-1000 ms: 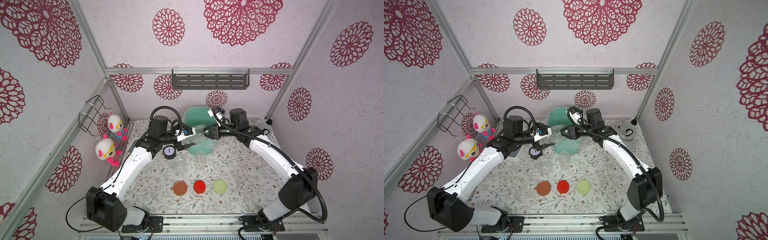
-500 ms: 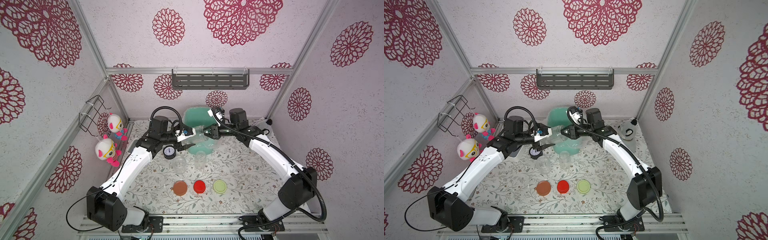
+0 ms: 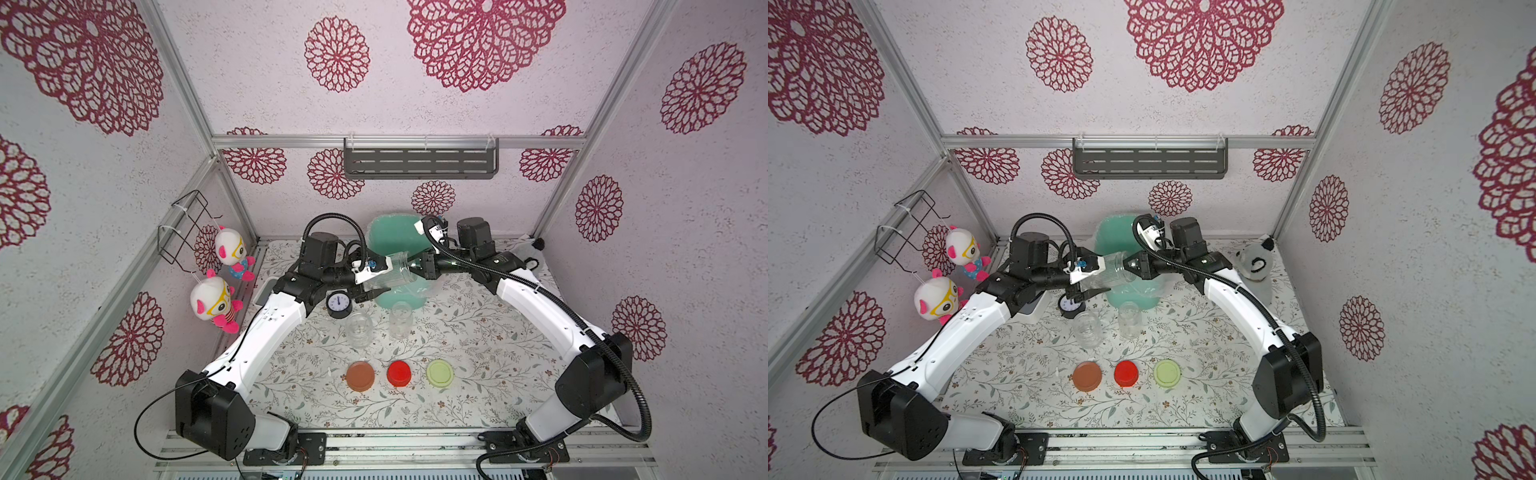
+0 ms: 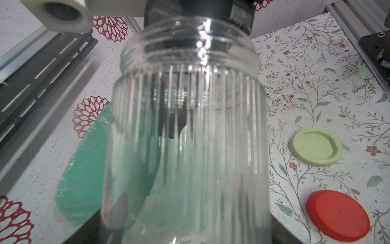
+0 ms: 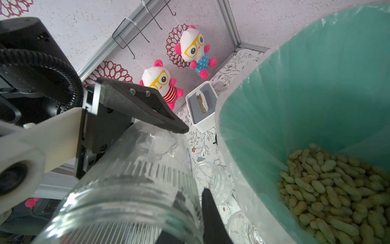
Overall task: Empty moldy peanuts from jars
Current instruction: Place the jar at the center of the board.
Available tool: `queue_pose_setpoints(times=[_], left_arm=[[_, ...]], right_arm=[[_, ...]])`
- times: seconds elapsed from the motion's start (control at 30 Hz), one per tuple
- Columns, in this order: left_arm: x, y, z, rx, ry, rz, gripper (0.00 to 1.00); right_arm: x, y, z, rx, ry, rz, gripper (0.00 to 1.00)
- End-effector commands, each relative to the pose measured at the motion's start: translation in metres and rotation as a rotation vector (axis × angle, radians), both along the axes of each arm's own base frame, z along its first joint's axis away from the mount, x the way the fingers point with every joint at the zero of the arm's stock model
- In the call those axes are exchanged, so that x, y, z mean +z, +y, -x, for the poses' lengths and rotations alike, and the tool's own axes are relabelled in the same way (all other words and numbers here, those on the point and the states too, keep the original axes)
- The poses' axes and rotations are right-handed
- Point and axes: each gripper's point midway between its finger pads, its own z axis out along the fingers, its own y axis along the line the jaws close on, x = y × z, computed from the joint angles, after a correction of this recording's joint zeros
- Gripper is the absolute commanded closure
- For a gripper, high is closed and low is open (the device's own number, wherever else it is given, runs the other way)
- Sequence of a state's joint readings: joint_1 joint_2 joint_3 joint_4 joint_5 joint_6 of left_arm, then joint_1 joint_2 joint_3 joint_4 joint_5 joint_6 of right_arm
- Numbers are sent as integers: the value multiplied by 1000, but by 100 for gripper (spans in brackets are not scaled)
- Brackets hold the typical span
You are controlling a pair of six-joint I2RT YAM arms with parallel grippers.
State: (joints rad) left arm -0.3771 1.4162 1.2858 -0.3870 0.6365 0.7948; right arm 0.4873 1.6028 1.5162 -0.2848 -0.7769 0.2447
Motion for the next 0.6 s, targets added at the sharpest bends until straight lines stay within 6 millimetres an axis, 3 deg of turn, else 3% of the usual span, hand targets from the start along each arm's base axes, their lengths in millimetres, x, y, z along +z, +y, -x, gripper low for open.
queue_pose_setpoints(times=[0.0, 0.17, 0.37, 0.4, 0.43, 0.57], left_arm=[[24, -1, -11, 20, -62, 48, 66], [20, 0, -13, 26, -47, 43, 50], [17, -1, -15, 27, -36, 41, 38], [17, -1, -16, 28, -35, 42, 28], [17, -2, -16, 27, -35, 41, 1], [14, -2, -17, 27, -26, 41, 3]], right_arm=[[20, 2, 7, 43, -45, -45, 100], [26, -1, 6, 38, -58, -73, 100], [34, -3, 7, 43, -70, -102, 100], [35, -4, 8, 43, -70, -108, 100], [37, -5, 9, 46, -74, -116, 100], [39, -7, 11, 48, -77, -129, 100]])
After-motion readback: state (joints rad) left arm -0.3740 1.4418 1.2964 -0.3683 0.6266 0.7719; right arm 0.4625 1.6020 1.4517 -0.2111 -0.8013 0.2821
